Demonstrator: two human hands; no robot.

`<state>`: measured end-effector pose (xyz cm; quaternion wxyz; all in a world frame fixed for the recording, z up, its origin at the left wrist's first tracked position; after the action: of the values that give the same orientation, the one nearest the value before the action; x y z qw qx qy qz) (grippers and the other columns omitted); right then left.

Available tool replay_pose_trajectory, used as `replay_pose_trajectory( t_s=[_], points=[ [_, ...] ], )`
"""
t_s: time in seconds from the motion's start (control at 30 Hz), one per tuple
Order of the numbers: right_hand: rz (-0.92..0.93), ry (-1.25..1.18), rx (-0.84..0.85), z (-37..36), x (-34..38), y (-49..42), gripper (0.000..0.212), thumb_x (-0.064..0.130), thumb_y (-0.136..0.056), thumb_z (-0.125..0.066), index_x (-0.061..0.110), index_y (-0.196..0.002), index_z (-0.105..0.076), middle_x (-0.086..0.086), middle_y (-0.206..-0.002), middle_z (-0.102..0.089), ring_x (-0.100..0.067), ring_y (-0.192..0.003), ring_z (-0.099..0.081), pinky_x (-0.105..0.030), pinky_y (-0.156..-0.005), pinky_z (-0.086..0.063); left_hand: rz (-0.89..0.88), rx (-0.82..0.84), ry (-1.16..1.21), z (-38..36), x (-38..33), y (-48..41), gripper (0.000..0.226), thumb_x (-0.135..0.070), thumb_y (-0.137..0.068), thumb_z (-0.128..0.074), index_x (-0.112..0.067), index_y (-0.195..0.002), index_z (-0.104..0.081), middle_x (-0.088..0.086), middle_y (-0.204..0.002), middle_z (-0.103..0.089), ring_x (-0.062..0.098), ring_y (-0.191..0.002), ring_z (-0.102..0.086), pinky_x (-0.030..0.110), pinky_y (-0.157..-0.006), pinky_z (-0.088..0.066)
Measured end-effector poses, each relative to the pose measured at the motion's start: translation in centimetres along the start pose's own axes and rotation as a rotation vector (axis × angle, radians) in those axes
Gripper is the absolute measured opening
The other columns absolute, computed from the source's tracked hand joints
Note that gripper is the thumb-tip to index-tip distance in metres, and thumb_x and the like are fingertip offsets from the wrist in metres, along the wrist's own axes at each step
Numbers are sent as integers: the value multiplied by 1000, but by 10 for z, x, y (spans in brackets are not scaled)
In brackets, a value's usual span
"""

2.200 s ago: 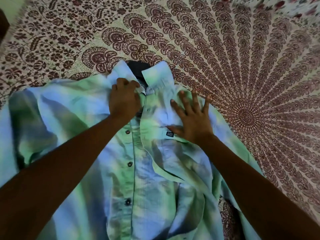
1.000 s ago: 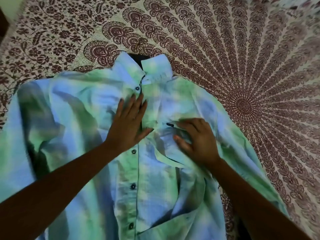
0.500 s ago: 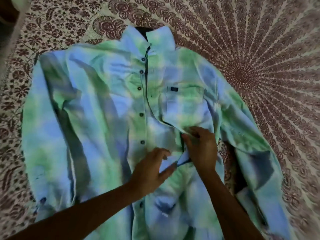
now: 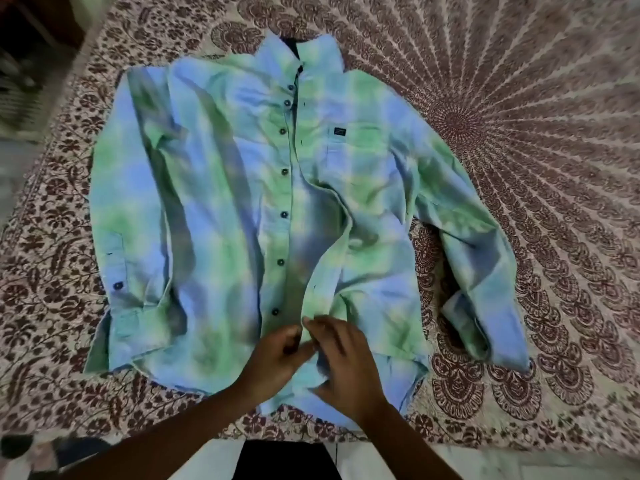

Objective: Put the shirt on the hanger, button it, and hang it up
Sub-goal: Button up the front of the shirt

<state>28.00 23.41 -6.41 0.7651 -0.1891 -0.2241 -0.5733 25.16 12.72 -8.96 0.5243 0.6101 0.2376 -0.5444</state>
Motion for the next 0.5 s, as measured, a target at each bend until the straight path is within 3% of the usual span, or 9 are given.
replay_pose_trajectory(
  t_s=[0.07,0.13,0.17,0.23,0.3,0.33,0.4,0.5],
  points=[
    [-30,-70,-164,14,6,10,60,5,-67,-69,23,-122,-52,1,-111,-55,-21,-97,-56,-29,-78,-46,-2,65,-25,0,-4,22,42,-53,-79,-59,-22,-56,-43,-8,-44,-36,0,-43,-39,15,-49,-29],
    [-9,-134,-238,25,18,15,51,-2,-70,-61,17,-117,-59,-1,-109,-60,-18,-95,-54,-25,-76,-47,-65,-60,-196,18,-4,37,42,-67,-80,-44,-31,-59,-51,-4,-46,-47,4,-46,-52,17,-49,-34],
    [31,-132,-173,21,28,16,52,3,-68,-54,16,-118,-59,-2,-111,-62,-17,-97,-52,-24,-78,-46,-75,-182,-267,31,-1,44,36,-66,-81,-39,-37,-65,-53,-4,-49,-51,7,-53,-56,20,-51,-37],
    [127,31,91,-8,40,22,61,23,-64,-50,23,-125,-53,3,-119,-62,-15,-101,-52,-21,-80,-48,-94,-413,-345,59,11,54,22,-46,-87,-35,-38,-76,-53,-8,-62,-55,9,-65,-56,27,-61,-40],
    [187,169,302,-34,37,32,61,46,-73,-51,29,-131,-45,8,-128,-58,-12,-109,-56,-21,-87,-49,-149,-567,-534,81,17,57,22,-27,-91,-35,-26,-90,-58,2,-86,-58,22,-83,-54,30,-74,-38],
    [187,141,301,-37,35,34,60,55,-78,-50,29,-132,-44,8,-130,-57,-12,-112,-56,-22,-91,-47,-155,-613,-640,92,24,56,24,-23,-91,-36,-16,-95,-59,8,-96,-57,29,-89,-52,33,-78,-37],
    [58,3,58,-14,22,33,50,55,-86,-50,26,-126,-53,5,-125,-60,-13,-111,-56,-27,-93,-45,-80,-679,-780,116,41,55,28,-23,-88,-39,-10,-104,-59,15,-112,-54,38,-102,-49,41,-85,-40],
    [-447,88,-379,30,-36,55,42,32,-87,-43,13,-121,-58,-12,-125,-59,-26,-112,-52,-37,-93,-42,125,-753,-834,142,69,62,47,-37,-85,-42,-10,-121,-54,25,-128,-49,41,-120,-43,48,-95,-38]
  ],
)
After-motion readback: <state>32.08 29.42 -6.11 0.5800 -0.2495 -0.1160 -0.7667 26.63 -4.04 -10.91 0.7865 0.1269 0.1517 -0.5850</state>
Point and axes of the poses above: each hand's wrist, its own y-axis away from the middle knuckle, its own z-axis out of the back of the hand, x = y × z, the point moved 7 cm from there along -y, towards the middle knuckle
